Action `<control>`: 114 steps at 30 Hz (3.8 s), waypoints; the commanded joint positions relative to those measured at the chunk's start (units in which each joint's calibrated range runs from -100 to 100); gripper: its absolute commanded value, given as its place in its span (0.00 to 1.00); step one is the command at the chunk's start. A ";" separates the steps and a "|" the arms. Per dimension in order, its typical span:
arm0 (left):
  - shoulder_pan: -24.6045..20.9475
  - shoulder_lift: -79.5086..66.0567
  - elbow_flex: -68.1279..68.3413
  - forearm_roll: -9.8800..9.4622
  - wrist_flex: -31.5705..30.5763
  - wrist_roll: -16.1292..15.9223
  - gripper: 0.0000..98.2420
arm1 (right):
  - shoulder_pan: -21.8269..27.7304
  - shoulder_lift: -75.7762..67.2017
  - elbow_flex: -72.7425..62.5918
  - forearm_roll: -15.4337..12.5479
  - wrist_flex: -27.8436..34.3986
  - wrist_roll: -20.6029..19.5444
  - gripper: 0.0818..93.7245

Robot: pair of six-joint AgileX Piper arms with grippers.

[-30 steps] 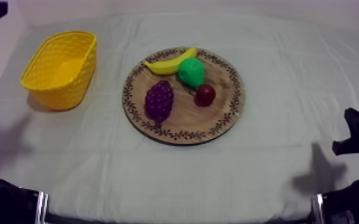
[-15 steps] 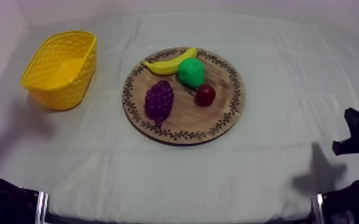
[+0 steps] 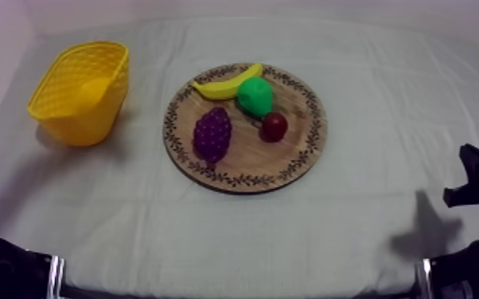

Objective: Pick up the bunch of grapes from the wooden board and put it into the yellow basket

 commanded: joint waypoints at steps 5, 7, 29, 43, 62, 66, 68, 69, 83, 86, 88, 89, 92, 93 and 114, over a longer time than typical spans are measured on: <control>2.57 7.69 0.44 -0.20 0.07 -0.08 0.00 | 0.03 0.02 -0.01 0.00 0.02 0.01 0.00; 3.13 9.69 0.99 -0.24 -0.10 -0.11 0.00 | 0.03 0.02 -0.01 0.00 0.02 0.01 0.00; 4.85 16.30 14.06 -0.28 -2.30 2.62 0.00 | 0.03 0.02 -0.01 0.00 0.02 0.01 0.00; 6.31 15.53 16.34 -3.92 10.34 33.90 0.00 | 0.03 0.02 -0.01 0.00 0.02 0.01 0.00; 6.03 14.44 18.56 -2.16 3.92 30.86 0.31 | 0.03 0.02 -0.01 0.00 0.02 0.01 0.00; 5.18 14.41 20.55 -0.96 2.12 30.54 0.66 | 0.03 0.02 -0.01 0.00 0.02 0.01 0.00; 5.01 14.41 21.20 -0.87 1.31 30.47 0.76 | 0.03 0.02 -0.01 0.00 0.02 0.01 0.00; 4.96 14.41 21.43 -0.86 0.88 30.34 0.79 | 0.03 0.02 -0.01 0.00 0.02 0.01 0.00; 4.87 16.11 22.18 0.34 -3.51 27.77 0.92 | 0.03 0.02 -0.01 0.00 0.02 0.01 0.00; 4.57 18.46 22.01 0.89 -4.63 27.03 0.93 | 0.03 0.02 -0.01 0.00 0.02 0.01 0.00; 4.30 20.37 21.88 1.33 -5.48 26.48 0.93 | 0.03 0.02 -0.01 0.00 0.02 0.01 0.00; 4.16 21.35 21.84 1.56 -5.99 26.19 0.93 | 0.03 0.02 -0.01 0.00 0.02 0.01 0.00; 3.84 24.18 21.75 2.36 -7.49 25.34 0.93 | 0.03 0.02 -0.01 0.00 0.02 0.01 0.00; 3.75 25.13 21.61 2.65 -7.91 25.03 0.93 | 0.03 0.02 -0.01 0.00 0.02 0.01 0.00; 4.35 37.27 13.57 4.72 -9.05 21.66 0.91 | 0.03 0.02 -0.01 0.00 0.02 0.01 0.00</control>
